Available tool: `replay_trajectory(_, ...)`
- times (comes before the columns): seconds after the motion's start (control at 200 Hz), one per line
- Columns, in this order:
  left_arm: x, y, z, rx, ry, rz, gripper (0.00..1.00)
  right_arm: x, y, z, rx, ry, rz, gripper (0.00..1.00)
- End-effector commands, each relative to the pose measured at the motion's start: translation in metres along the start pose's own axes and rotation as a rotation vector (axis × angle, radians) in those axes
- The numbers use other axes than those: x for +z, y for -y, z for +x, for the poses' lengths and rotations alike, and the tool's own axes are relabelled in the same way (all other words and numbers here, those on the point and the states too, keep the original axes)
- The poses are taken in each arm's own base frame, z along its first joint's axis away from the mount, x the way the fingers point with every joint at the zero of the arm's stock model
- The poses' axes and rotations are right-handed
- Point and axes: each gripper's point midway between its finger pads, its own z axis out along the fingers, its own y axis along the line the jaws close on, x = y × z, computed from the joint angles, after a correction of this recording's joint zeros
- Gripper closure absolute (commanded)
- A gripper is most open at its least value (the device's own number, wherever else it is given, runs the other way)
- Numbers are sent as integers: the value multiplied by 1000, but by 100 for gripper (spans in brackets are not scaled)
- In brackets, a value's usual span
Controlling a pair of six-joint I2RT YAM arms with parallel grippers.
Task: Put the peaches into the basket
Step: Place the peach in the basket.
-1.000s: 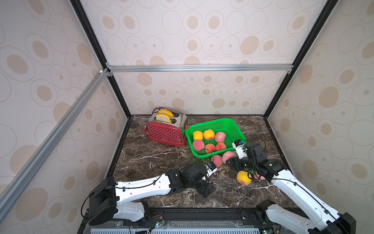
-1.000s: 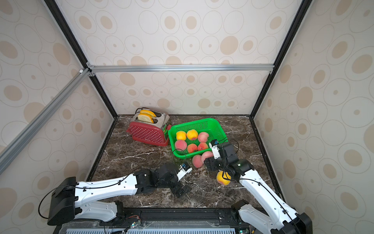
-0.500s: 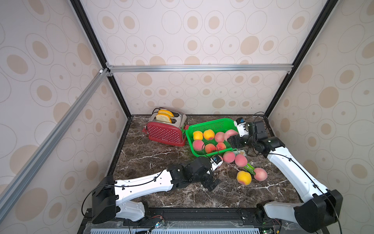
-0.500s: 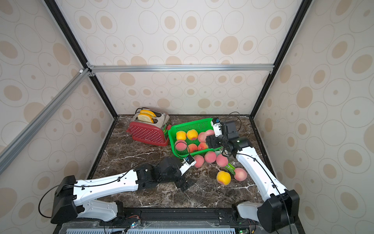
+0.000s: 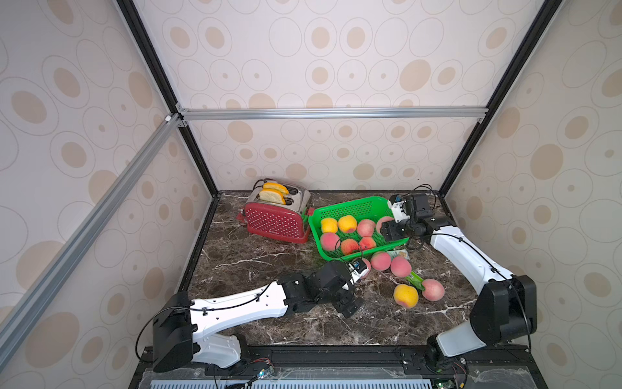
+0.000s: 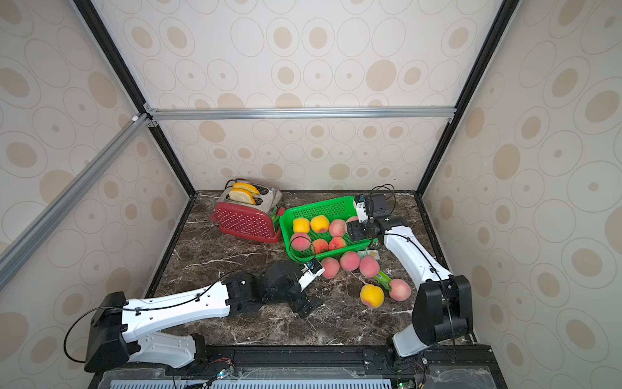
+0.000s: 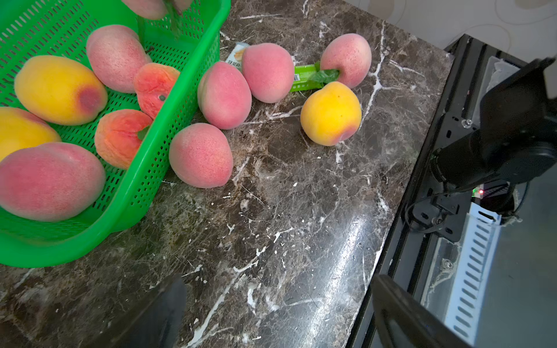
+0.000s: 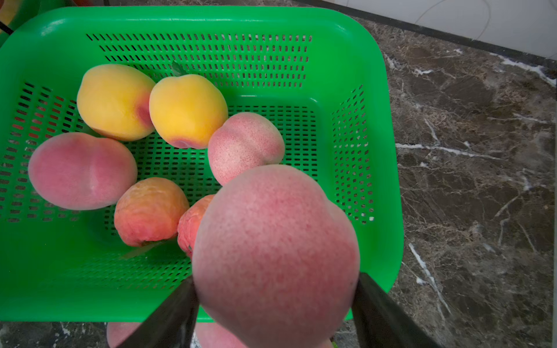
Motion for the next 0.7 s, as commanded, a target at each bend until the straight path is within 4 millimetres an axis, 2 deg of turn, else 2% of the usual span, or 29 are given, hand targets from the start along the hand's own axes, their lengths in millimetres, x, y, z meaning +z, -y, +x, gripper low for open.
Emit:
replay_trajectory(0.0,-9,-5,-6,-15,28,-9,1,8,7,-4,-7,3,24,21)
replay_trajectory(0.3,-13,-8,-6,-28,42,-14,1,37,13,10,12,-54,23,21)
replay_trajectory(0.696,-14,-12,0,-43,42,-28,1,48,20,18,31,-82,23,21)
